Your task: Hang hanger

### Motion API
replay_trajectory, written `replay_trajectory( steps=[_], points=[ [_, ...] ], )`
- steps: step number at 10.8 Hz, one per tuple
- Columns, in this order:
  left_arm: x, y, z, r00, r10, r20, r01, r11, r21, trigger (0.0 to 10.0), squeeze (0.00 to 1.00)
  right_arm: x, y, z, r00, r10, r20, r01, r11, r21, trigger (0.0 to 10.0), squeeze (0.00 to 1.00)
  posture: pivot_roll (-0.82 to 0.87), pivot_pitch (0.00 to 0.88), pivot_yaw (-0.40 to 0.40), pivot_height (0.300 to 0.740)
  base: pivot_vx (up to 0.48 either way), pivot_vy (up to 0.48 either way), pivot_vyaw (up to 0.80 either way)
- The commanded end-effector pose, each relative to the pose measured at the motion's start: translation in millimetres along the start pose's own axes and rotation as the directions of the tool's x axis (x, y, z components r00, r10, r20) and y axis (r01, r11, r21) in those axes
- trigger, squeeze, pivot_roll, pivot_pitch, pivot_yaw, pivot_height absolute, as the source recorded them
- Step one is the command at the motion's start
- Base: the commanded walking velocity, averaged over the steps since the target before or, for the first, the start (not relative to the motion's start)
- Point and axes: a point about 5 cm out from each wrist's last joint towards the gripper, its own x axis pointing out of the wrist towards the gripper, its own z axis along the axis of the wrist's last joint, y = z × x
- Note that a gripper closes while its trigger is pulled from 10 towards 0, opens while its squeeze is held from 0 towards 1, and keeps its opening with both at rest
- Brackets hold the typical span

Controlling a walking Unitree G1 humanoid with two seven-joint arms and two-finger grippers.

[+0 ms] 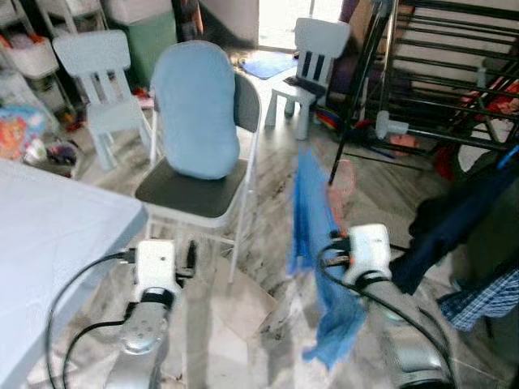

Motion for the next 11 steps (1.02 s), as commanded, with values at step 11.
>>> replay_trajectory(
  steps=[11],
  points=[
    [-7.4, -10.0, 5.4, 0.998, -0.055, -0.024, 0.055, 0.998, 0.012, 10.0, 0.0, -11.6, -2.2, 11.6, 1.0, -0.004, 0.026, 0.003, 1.0, 0.027, 10.0, 0.0, -0.07, 0.0, -0.043, 0.74, -0.245, 0.0, 0.07]
  ],
)
